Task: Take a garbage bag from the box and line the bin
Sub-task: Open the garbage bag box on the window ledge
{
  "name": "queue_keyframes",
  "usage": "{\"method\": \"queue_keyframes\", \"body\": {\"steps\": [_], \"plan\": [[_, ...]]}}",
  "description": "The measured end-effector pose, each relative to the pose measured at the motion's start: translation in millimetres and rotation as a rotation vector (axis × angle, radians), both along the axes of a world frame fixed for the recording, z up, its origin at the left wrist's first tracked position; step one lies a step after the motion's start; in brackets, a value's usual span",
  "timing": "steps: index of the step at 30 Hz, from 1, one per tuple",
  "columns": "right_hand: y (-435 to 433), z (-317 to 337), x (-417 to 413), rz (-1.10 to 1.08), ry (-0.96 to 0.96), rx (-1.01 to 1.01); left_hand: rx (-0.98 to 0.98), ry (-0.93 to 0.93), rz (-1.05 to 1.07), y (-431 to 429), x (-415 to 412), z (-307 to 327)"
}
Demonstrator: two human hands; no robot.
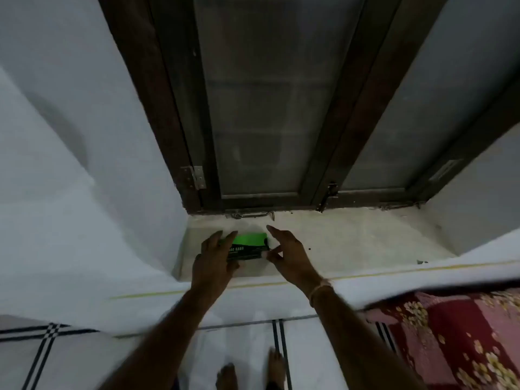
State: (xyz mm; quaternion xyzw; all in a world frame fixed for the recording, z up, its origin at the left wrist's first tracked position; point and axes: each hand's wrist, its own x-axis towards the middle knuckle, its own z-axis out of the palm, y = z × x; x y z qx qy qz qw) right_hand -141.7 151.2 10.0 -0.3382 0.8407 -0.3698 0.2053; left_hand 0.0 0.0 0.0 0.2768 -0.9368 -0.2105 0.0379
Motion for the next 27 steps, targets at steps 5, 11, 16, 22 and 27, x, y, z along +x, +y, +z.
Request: {"method": "queue_keyframes", "body": {"steps": [5,11,16,22,27], "plan": [[-9,-10,-16,-0.024,-0.130,-0.059,0.153,0.126,0.023,-13,-7,1],[1,7,-32,-0.060,-0.350,-0.218,0.366,0.290,-0.007,-23,-9,13],[13,4,-55,-0.086,-0.608,-0.442,0.451,0.382,0.044,-24,-8,20],[14,6,-64,0.010,-0.060,-0.241,0.448,0.405,0.045,-17,-16,27],[16,12,-68,0.124,-0.040,-0.289,0.448,0.411,0.058,-16,-15,32]]}}
